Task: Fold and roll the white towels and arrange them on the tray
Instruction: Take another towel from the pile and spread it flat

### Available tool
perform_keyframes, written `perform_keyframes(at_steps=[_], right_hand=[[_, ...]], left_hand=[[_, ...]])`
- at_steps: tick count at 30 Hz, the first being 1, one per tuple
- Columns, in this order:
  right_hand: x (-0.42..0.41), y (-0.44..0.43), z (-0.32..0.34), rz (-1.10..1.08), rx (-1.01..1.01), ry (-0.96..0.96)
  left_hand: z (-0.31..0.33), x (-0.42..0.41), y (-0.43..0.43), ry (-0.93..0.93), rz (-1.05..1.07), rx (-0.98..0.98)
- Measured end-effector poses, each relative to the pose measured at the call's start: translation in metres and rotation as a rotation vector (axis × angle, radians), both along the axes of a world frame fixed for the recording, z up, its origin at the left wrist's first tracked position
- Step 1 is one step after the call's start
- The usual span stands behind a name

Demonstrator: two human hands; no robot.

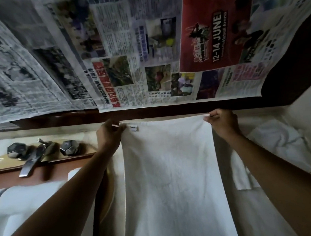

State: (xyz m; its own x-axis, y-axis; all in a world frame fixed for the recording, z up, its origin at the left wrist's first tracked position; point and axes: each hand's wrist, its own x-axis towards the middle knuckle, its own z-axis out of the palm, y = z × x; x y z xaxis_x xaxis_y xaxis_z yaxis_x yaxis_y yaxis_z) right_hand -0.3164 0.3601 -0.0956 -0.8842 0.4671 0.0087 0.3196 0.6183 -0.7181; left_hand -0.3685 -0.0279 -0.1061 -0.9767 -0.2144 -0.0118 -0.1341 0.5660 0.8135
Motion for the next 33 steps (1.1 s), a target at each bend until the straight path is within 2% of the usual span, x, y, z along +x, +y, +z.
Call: perform_keyframes(at_steps=[7, 10, 12, 14, 16, 17, 19, 20, 23, 26, 28, 30, 33], right_hand=[[-0.045, 0.002, -0.094, -0.051, 0.08, -0.089], [-0.05, 0.002, -0.123, -0.066, 0.156, -0.057], [-0.047, 0.002, -0.129, -0.089, 0.209, 0.038], [-0.037, -0.008, -0.123, -0.107, 0.239, 0.155], [-0.022, -0.035, -0.117, -0.002, 0.307, 0.293], [-0.015, -0.052, -0.118, 0.104, 0.35, 0.308], [-0.003, -0.079, -0.126, 0.307, 0.445, 0.186], [0.001, -0.086, -0.132, 0.36, 0.496, 0.101], [0.0, -0.065, -0.142, 0.381, 0.612, -0.035], [-0.007, -0.03, -0.14, 0.346, 0.613, -0.137], [-0.006, -0.026, -0.133, 0.322, 0.527, -0.165], [0.007, -0.047, -0.123, 0.322, 0.47, -0.112], [0.045, -0.1, -0.122, 0.444, 0.529, -0.042]], left_hand=[[-0.068, -0.04, 0.008, -0.08, -0.014, -0.231], [-0.087, -0.047, 0.01, -0.083, -0.004, -0.277], [-0.092, -0.045, 0.01, -0.007, 0.025, -0.262], [-0.092, -0.032, 0.015, 0.149, 0.025, -0.278], [-0.091, -0.012, 0.032, 0.292, -0.108, -0.369], [-0.093, -0.002, 0.042, 0.304, -0.237, -0.424], [-0.106, 0.01, 0.055, 0.219, -0.493, -0.534], [-0.113, 0.013, 0.054, 0.17, -0.557, -0.585], [-0.126, 0.006, 0.031, 0.093, -0.524, -0.629], [-0.127, -0.003, 0.012, 0.076, -0.516, -0.705], [-0.121, 0.0, 0.013, 0.074, -0.52, -0.714], [-0.111, 0.018, 0.029, 0.112, -0.529, -0.694], [-0.106, 0.061, 0.061, 0.154, -0.624, -0.635]])
